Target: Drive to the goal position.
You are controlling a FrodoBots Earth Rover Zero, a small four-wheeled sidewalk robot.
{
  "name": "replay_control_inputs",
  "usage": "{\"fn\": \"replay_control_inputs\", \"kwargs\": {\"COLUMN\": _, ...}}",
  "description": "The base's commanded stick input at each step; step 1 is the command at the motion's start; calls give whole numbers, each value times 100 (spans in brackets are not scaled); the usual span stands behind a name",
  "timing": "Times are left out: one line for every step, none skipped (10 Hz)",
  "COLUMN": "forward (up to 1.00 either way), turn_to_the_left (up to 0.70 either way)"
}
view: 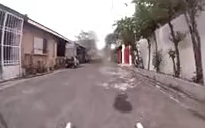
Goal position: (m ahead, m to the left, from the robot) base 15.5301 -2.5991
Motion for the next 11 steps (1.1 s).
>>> {"fn": "replay_control_inputs", "kwargs": {"forward": 51, "turn_to_the_left": 0}}
{"fn": "replay_control_inputs", "kwargs": {"forward": 51, "turn_to_the_left": 0}}
{"fn": "replay_control_inputs", "kwargs": {"forward": 50, "turn_to_the_left": 0}}
{"fn": "replay_control_inputs", "kwargs": {"forward": 48, "turn_to_the_left": 0}}
{"fn": "replay_control_inputs", "kwargs": {"forward": 47, "turn_to_the_left": 0}}
{"fn": "replay_control_inputs", "kwargs": {"forward": 47, "turn_to_the_left": 0}}
{"fn": "replay_control_inputs", "kwargs": {"forward": 47, "turn_to_the_left": 0}}
{"fn": "replay_control_inputs", "kwargs": {"forward": 46, "turn_to_the_left": 0}}
{"fn": "replay_control_inputs", "kwargs": {"forward": 47, "turn_to_the_left": 0}}
{"fn": "replay_control_inputs", "kwargs": {"forward": 47, "turn_to_the_left": 0}}
{"fn": "replay_control_inputs", "kwargs": {"forward": 46, "turn_to_the_left": 0}}
